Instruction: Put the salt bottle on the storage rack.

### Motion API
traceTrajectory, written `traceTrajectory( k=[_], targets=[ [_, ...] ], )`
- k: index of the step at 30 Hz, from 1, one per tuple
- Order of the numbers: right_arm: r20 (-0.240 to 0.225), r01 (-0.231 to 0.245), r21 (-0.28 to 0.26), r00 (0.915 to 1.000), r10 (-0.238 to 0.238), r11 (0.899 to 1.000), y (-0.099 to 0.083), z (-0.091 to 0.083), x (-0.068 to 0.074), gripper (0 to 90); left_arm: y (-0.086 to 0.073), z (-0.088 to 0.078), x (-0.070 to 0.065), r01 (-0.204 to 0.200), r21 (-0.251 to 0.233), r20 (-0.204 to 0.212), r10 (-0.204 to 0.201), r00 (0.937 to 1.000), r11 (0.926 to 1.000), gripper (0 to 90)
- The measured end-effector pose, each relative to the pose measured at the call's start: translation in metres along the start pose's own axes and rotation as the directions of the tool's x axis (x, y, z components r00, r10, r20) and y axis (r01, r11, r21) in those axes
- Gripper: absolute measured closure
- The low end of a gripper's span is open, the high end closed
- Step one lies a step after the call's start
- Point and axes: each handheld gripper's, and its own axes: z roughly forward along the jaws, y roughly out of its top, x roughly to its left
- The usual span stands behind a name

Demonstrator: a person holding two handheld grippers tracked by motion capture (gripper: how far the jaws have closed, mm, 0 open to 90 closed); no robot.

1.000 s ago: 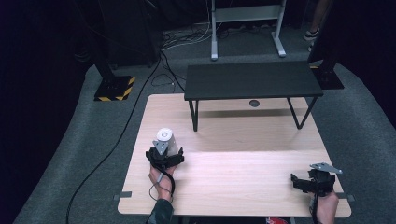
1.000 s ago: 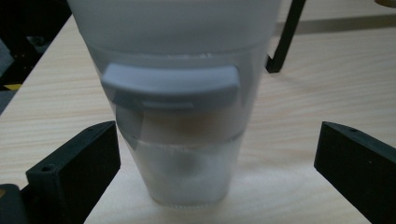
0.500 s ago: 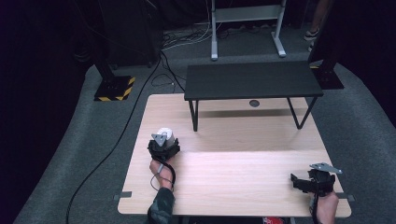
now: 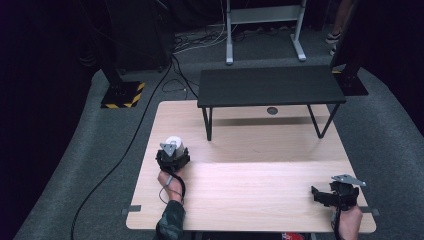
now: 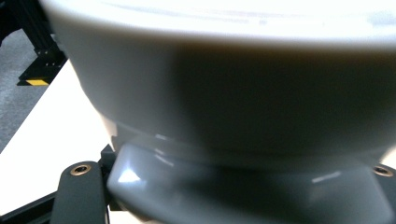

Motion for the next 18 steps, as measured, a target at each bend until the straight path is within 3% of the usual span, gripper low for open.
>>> traceTrajectory(
  k=[18],
  targets=[
    [0.002, 0.001, 0.001, 1.0, -0.001, 1.0, 0.0002, 0.0001, 0.0004, 0.0, 0.002, -0.0052, 0.0037, -0.01, 0.006, 0.003, 0.01, 0.9999, 0.9999, 28.8]
  ],
)
